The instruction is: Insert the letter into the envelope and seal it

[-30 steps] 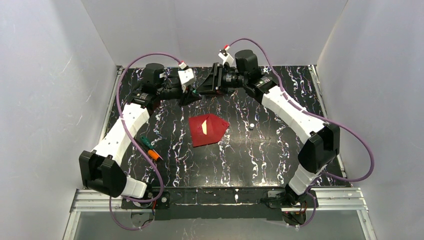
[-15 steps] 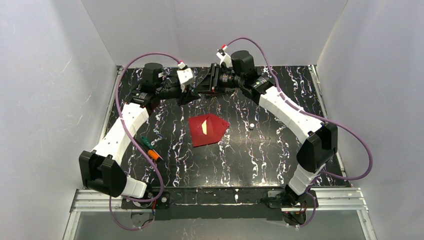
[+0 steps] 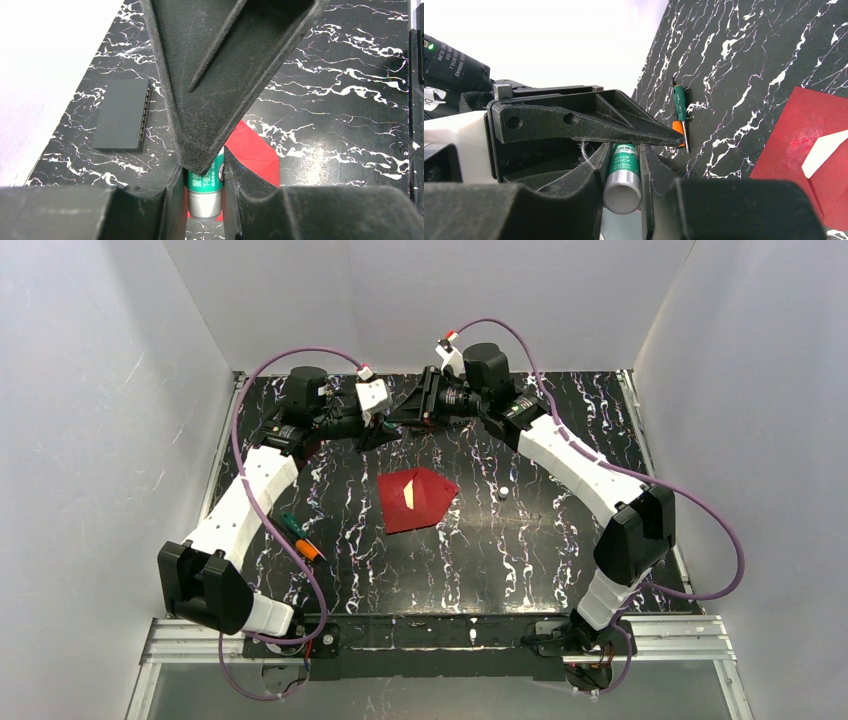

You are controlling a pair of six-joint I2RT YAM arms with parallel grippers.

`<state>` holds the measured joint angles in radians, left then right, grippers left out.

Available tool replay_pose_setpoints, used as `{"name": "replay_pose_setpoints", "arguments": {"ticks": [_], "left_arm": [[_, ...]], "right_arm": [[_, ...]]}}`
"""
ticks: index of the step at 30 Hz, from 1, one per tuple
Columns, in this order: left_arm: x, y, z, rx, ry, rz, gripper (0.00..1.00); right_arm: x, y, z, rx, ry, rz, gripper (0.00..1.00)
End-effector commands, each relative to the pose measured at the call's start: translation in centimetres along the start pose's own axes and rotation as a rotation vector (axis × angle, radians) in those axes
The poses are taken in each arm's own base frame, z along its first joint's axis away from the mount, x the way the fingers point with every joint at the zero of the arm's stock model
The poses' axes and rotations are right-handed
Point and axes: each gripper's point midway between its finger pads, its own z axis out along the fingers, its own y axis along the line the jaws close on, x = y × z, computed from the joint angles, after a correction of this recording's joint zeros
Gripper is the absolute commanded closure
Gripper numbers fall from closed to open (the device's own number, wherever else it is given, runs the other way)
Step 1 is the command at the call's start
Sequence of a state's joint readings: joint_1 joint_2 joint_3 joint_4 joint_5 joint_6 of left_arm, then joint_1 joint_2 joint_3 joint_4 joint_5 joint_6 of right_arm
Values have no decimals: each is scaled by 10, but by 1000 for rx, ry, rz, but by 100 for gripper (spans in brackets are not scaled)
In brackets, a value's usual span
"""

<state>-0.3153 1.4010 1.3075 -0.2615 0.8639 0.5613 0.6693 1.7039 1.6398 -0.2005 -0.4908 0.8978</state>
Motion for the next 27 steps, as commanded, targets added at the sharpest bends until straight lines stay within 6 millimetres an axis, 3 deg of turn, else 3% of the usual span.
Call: {"name": "replay_pose_setpoints", "arguments": {"ticks": [1, 6, 9, 12, 17, 18, 20, 22, 25, 26, 27], "left_arm": [[-20, 1, -6, -18, -29, 26, 100], [-19, 4, -6, -27, -16, 0, 100], [-15, 4, -5, -22, 0, -11, 100], [-14, 4, -5, -19, 7, -15, 100], [-15, 3, -5, -17, 2, -21, 100], [-17, 3, -5, -22, 0, -27, 100], [-18, 10, -6, -64, -2, -59, 84], [-19, 22, -9, -148, -5, -95, 54], [-14, 33, -16, -259, 0, -115, 28], [-14, 35, -21, -292, -2, -117, 11], [-14, 35, -26, -328, -6, -131, 3]], "right_arm": [[-8, 37, -8, -110, -17, -61, 74], [-3, 49, -16, -166, 1, -114, 49], [2, 57, -20, -214, 20, -123, 49], [3, 62, -24, -227, 28, -130, 61], [6, 56, -24, -195, 40, -144, 96], [5, 54, -24, -183, 37, -148, 99], [5, 44, -22, -137, 34, -155, 99], [3, 36, -23, -89, 19, -179, 99], [0, 13, -25, 34, 6, -223, 99], [1, 4, -27, 80, 8, -238, 99], [0, -7, -31, 138, 4, -252, 99]]}}
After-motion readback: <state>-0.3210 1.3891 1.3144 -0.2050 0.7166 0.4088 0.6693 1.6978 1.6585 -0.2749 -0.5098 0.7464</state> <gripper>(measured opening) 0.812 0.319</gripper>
